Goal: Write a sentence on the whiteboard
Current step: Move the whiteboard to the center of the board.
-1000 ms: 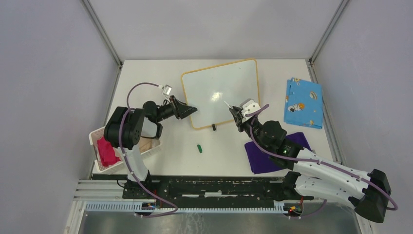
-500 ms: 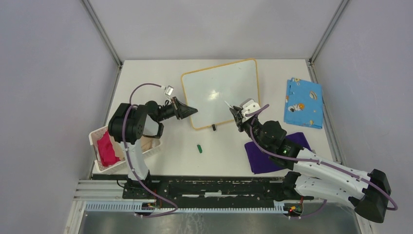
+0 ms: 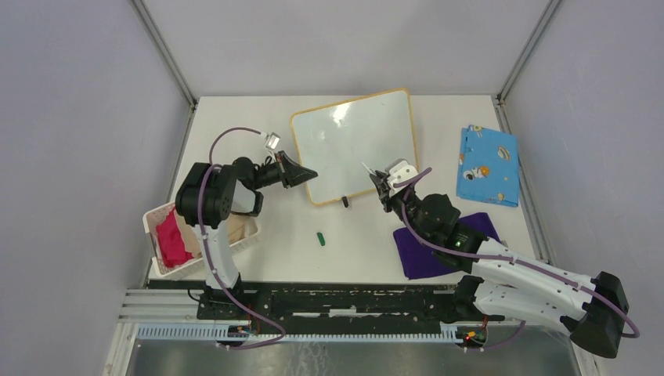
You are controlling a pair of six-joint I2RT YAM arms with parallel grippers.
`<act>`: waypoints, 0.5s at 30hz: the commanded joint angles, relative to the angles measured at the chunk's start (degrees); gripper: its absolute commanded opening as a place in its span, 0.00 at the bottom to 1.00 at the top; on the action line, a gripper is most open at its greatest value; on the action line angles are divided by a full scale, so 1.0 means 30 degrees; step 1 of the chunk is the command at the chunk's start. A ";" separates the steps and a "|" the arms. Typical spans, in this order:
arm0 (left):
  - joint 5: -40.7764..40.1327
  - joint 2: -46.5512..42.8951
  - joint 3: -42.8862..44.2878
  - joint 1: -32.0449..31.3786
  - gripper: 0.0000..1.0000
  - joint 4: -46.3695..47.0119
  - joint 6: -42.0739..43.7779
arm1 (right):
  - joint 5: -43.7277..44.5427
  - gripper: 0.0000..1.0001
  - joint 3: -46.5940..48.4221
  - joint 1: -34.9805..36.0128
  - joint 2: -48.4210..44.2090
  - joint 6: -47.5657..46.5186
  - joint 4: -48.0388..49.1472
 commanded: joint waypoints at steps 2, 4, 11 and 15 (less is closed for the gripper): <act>0.1473 0.0619 0.0599 -0.0092 0.02 0.1655 -0.0731 | 0.0381 0.00 0.0243 0.0088 -0.0206 -0.0376 0.0132; 0.1674 0.0765 0.0668 -0.0279 0.02 0.1714 -0.0706 | 0.0410 0.00 0.0199 0.0066 -0.0231 -0.0406 0.0103; 0.2490 0.0778 0.0718 -0.0689 0.02 0.1730 -0.0564 | 0.0557 0.00 -0.0071 0.0075 -0.0588 -0.0436 0.0072; 0.2648 0.0228 0.0520 -0.0690 0.02 0.0994 0.0155 | 0.0675 0.00 -0.0251 0.0081 -0.0845 -0.0494 0.0072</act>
